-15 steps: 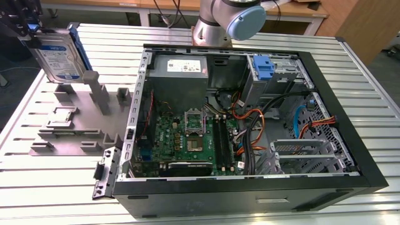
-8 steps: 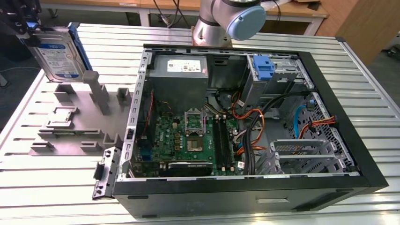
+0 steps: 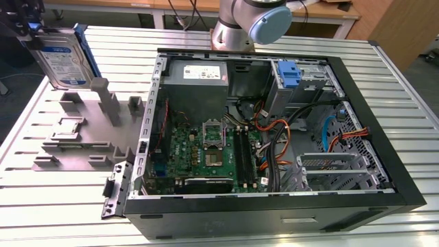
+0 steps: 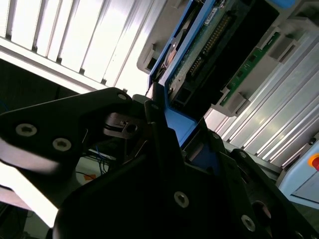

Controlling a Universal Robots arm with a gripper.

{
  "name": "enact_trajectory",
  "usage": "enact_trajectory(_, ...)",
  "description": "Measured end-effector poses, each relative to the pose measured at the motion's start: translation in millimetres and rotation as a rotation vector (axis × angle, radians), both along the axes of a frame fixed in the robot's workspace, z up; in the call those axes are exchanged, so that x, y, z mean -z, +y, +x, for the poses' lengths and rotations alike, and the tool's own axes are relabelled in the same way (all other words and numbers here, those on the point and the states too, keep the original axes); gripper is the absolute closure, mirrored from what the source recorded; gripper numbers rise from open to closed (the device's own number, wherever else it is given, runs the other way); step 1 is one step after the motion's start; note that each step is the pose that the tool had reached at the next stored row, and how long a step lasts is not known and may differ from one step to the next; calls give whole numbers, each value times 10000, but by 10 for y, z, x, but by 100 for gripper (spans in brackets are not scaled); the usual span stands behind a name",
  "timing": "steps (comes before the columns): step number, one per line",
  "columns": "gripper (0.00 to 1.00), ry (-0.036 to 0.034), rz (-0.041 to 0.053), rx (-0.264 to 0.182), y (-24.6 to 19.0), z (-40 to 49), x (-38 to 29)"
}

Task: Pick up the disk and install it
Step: 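Pick up the disk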

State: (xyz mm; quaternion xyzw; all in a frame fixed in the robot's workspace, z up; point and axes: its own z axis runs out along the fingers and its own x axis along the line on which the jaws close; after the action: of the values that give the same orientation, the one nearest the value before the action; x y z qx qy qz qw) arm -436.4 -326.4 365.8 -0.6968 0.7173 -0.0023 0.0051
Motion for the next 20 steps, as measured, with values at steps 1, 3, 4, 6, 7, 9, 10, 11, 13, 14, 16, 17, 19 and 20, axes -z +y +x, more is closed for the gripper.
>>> enact_trajectory(1,63,0,0,0,0,0,-3)
enact_trajectory(3,63,0,0,0,0,0,-8)
enact_trajectory(4,63,1,-1,-1,0,0,-11)
enact_trajectory(6,63,2,-1,0,0,0,-19)
enact_trajectory(7,63,2,-1,0,0,0,-24)
enact_trajectory(9,63,0,0,0,0,0,-31)
enact_trajectory(10,63,-1,0,0,0,0,-34)
enact_trajectory(11,63,0,0,0,0,0,-37)
enact_trajectory(13,63,0,0,0,0,0,-42)
enact_trajectory(14,63,1,0,0,0,0,-44)
enact_trajectory(16,63,1,-1,0,0,0,-49)
enact_trajectory(17,63,1,-1,0,0,0,-52)
enact_trajectory(19,63,0,0,0,0,0,-58)
enact_trajectory(20,63,1,0,-1,0,0,-61)
